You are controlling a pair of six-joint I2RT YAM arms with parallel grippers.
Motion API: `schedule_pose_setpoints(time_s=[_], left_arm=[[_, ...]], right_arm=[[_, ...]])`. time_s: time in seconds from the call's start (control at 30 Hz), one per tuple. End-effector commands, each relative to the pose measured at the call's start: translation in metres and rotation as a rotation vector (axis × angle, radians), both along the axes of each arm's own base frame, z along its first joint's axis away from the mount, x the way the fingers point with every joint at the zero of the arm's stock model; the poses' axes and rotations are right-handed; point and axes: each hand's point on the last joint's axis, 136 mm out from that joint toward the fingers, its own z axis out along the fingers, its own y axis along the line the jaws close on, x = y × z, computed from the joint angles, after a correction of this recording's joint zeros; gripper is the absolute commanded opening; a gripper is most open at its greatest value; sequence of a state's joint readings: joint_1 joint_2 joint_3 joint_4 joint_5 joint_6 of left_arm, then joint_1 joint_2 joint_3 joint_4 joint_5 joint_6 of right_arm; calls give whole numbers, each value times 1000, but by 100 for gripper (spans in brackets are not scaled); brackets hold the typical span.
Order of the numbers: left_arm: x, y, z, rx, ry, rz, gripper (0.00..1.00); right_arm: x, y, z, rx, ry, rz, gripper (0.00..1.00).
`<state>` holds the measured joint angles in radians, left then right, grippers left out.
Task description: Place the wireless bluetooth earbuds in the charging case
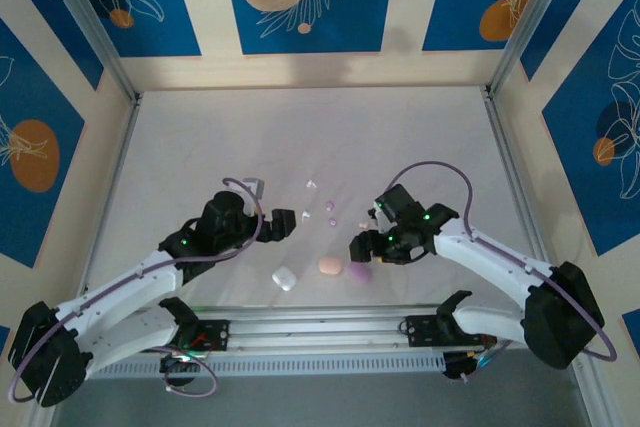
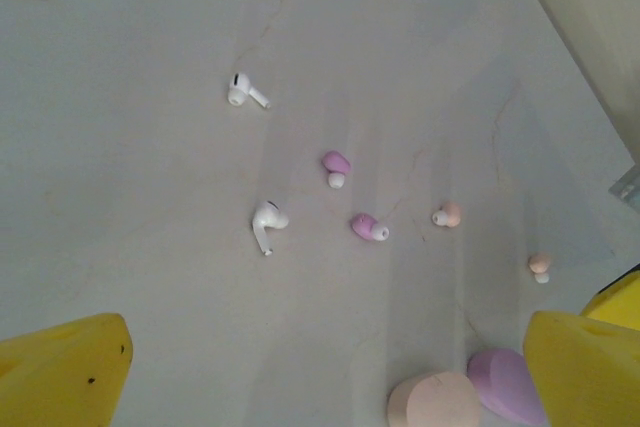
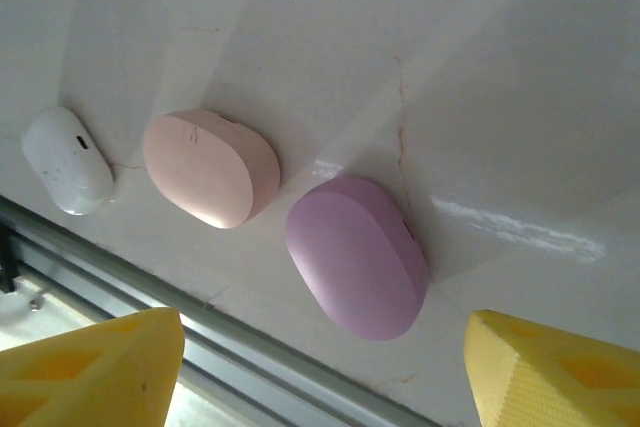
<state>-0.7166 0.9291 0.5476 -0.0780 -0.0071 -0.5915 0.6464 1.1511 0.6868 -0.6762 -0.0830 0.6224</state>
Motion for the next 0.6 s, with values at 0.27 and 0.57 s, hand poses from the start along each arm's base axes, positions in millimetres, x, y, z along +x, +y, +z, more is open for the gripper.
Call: schedule_pose_setpoints(time_s=[0.27,0.57], left_arm=[[1,7,11,18,-56,18,100],[0,9,11,15,-58,21,100]], right_arm=[[-8,6,-36,-112,-37,70,77],[-26,18,-39,-150,-50,169,71]])
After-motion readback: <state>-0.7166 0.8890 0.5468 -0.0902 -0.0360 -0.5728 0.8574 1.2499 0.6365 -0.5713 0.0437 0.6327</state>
